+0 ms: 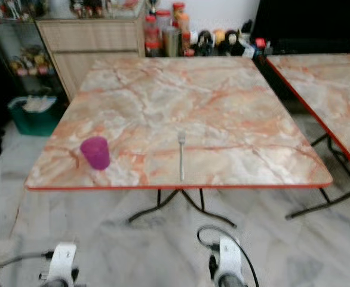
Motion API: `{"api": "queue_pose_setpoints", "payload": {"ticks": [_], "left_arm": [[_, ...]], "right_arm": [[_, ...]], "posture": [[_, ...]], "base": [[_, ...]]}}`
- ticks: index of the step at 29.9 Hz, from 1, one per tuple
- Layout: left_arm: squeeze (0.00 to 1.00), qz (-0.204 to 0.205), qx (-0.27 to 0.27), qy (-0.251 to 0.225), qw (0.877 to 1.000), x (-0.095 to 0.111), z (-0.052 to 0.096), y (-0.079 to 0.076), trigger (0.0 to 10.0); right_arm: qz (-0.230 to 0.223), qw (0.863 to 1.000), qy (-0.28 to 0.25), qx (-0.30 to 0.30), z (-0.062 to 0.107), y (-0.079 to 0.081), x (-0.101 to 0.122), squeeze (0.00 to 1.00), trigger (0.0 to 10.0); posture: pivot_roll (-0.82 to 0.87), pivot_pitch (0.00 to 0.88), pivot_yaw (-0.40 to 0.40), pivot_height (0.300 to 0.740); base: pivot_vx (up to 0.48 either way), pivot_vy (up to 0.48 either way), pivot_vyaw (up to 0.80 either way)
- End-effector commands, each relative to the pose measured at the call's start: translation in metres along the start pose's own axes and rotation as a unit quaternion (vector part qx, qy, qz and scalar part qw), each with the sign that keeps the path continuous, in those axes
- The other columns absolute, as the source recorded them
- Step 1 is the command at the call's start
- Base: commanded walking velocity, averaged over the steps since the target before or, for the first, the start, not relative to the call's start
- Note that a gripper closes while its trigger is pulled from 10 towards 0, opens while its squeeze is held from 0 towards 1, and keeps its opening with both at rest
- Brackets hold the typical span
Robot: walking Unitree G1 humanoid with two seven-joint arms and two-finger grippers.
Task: Setting the table
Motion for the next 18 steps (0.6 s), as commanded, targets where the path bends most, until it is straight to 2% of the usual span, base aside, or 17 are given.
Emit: {"api": "queue_pose_setpoints", "payload": {"ticks": [1,18], "left_arm": [[0.00,-0.007,-0.016,0.008,1.000,-0.0050,0.0011,-0.0090,10.0],[0.00,-0.012,-0.018,0.009,1.000,-0.0069,0.0015,-0.0086,10.0]], "right_arm": [[-0.003,1.000,-0.002,-0.012,0.0007,-0.0111,0.0011,0.00,10.0],[-0.001,1.000,0.000,-0.004,0.0010,-0.0084,-0.0008,0.00,10.0]], "posture": [[0.03,0.000,0.016,0.736],[0.03,0.000,0.018,0.736]], "base": [[0.000,0.000,0.00],[0.000,0.000,0.00]]}}
Point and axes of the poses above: a point about 5 cm out from each wrist's last joint towards the gripper, its own z axis pointing back from the gripper into the wrist, its own x axis along the axis of the wrist's last joint, y = z × x, the point moved 4 cm from there along -z, pointing out of the wrist towards the gripper, and after that the axes turned 14 degrees about -z, right-handed, at the moved point
